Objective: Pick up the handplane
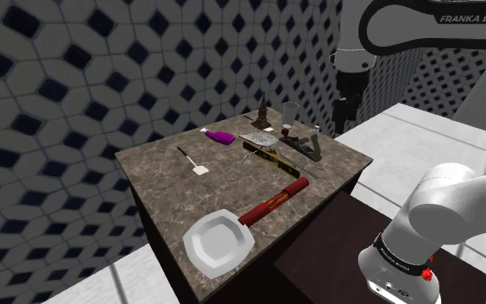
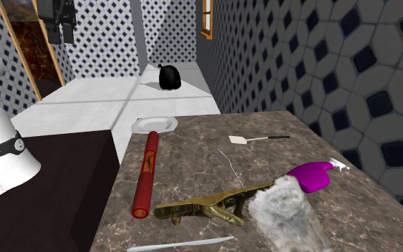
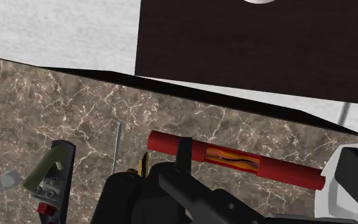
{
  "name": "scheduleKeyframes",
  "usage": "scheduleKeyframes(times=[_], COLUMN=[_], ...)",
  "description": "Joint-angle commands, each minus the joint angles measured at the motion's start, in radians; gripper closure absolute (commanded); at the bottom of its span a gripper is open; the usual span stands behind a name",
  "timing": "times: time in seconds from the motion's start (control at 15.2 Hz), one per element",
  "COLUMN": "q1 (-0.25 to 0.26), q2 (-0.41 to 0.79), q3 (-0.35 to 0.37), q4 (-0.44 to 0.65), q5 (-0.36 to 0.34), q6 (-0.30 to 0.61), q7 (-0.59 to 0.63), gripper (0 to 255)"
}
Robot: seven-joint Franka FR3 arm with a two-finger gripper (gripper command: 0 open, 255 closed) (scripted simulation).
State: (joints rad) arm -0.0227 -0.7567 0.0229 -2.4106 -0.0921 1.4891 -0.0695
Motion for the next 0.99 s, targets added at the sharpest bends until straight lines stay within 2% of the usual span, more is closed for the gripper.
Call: scheduleKeyframes(times=[0.0,0.46,0.92], q1=[0.000,-0.033,-0.064], q2=[0.000,0.159,0.381], q3=[0.000,-0.046,-0.090], q4=[0.000,-0.076,-0.079], q5=[0.000,-0.033,-0.057], q6=[0.000,0.262,0.514], q7=[0.000,0.003,0.006], gripper=[0,0,0])
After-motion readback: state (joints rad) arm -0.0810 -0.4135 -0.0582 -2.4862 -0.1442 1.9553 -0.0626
